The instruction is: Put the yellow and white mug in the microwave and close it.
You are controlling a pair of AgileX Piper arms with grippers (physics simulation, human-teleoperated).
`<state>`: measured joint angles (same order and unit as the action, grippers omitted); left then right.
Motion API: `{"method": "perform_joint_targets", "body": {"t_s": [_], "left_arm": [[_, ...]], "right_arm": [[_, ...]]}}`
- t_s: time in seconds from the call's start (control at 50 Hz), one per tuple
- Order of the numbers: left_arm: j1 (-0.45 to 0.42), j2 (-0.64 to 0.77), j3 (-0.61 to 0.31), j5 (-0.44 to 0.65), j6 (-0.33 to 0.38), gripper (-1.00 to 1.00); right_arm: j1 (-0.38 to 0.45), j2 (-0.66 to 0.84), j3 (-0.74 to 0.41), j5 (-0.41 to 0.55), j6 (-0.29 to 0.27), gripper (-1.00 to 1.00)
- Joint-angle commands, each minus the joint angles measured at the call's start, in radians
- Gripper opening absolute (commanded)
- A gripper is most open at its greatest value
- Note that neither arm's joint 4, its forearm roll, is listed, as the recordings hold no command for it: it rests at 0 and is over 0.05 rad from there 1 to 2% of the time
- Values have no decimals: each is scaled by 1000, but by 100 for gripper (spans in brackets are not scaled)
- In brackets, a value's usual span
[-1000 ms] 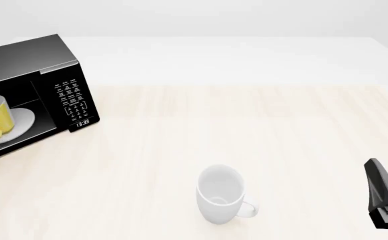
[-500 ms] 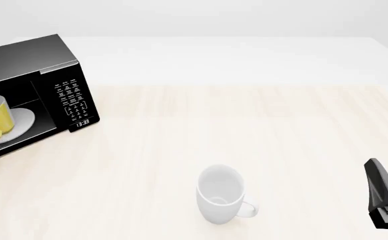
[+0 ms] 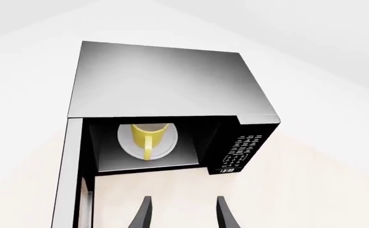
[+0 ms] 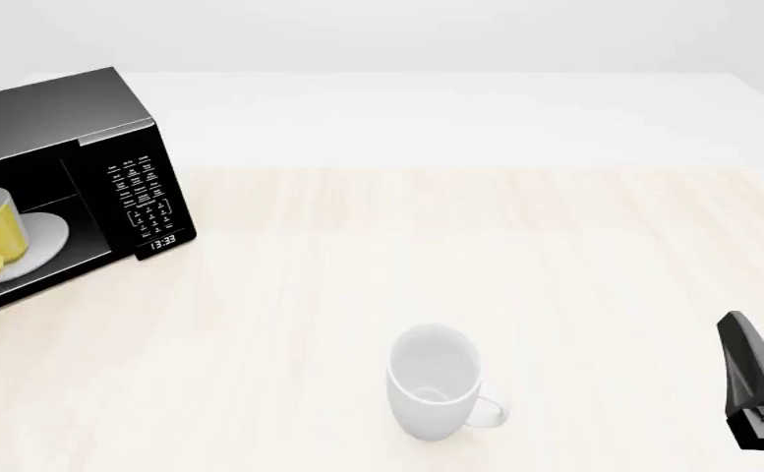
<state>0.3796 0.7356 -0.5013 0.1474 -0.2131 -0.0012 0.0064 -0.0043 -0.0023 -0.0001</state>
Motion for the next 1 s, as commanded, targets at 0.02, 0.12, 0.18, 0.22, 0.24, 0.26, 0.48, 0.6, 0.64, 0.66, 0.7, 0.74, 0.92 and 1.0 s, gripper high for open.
{"method": "perform_joint_targets", "body": {"t_s": [0.02,0.12,0.18,0.22,0.24,0.26,0.48,0.6,0.64,0.66,0.7,0.74,0.92,1.0], "left_arm": [[-4,-72,-29,77,2,100],[-6,-91,-38,100,0,100],[-11,-109,-45,121,-3,100],[-8,-116,-50,128,-4,100],[-5,-119,-52,129,-4,100],[-2,-122,-53,131,-4,100],[13,-159,-83,178,-16,100],[26,-183,-100,206,-18,100],[31,-188,-102,212,-19,100],[34,-190,-103,214,-20,100],[39,-195,-105,219,-19,100],[46,-198,-108,224,-21,100],[78,-220,-122,243,-18,100],[91,-227,-131,253,-18,100]], "right_arm": [[0,0,0,0,0,100],[0,0,0,0,0,100],[0,0,0,0,0,100],[0,0,0,0,0,100],[0,0,0,0,0,100],[0,0,0,0,0,100],[0,0,0,0,0,100],[0,0,0,0,0,100],[0,0,0,0,0,100],[0,0,0,0,0,100],[0,0,0,0,0,100],[0,0,0,0,0,100],[0,0,0,0,0,100],[0,0,0,0,0,100]]}}
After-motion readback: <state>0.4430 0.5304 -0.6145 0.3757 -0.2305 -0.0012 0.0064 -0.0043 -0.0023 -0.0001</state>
